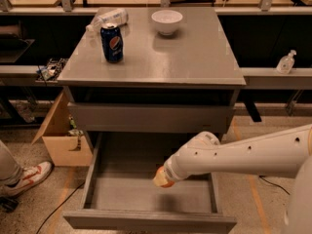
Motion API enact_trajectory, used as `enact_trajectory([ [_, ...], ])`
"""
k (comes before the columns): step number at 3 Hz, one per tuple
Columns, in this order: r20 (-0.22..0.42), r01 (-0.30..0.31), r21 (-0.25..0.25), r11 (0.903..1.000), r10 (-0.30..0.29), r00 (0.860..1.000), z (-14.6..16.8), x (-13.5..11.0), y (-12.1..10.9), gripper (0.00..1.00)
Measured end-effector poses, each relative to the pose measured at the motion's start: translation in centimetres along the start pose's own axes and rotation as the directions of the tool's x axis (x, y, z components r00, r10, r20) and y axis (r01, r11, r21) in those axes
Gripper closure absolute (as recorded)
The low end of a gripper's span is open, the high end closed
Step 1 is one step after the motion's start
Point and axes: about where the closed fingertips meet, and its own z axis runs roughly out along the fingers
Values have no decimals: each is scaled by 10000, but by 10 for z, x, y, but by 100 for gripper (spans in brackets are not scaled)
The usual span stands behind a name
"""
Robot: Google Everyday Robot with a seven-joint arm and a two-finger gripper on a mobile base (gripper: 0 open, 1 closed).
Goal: Place orange into middle drawer
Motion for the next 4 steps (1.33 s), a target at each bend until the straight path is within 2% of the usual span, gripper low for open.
enact_trajectory([
  [1, 484, 9, -399, 9992, 10, 9988, 29, -8, 8, 100],
  [3, 658, 2, -1144, 9934, 74, 9978, 82, -19, 27, 100],
  [4, 429, -107, -1361, 9906, 167, 9989, 105, -16, 32, 82],
])
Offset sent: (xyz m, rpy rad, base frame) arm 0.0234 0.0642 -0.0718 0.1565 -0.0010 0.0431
